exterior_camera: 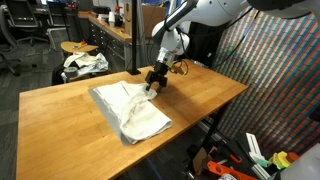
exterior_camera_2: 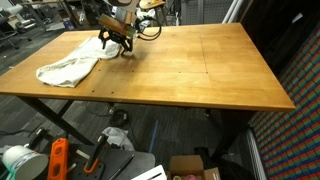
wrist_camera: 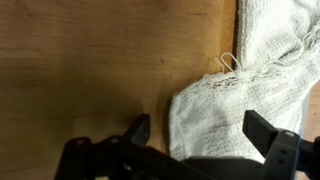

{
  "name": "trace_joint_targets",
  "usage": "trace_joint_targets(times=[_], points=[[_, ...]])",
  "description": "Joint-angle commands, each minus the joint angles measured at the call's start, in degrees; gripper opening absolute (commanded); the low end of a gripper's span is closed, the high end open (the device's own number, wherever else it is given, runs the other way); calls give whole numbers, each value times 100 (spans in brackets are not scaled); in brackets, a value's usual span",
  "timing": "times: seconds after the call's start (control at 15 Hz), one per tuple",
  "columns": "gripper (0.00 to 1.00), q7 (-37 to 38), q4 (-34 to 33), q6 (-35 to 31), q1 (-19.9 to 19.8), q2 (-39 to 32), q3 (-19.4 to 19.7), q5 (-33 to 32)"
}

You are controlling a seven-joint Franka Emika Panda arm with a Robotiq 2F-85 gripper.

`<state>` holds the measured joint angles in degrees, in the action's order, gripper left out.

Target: Fold the towel in half

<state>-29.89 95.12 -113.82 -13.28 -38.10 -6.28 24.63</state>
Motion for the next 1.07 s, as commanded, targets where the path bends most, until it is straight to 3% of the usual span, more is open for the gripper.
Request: trace_joint_targets(times=[0.0,0.73,0.8,0.87,1.0], points=[[100,-385,436,-417,-140,188,-189,422],[100,-848,1044,-998,-128,527,-263,655],[75,-860,1086,-1003,-110,562,-246,614],[75,-886,1132,-976,-92,608,-229,558],[58,-950,1218,-947,-74,690,-215,530]])
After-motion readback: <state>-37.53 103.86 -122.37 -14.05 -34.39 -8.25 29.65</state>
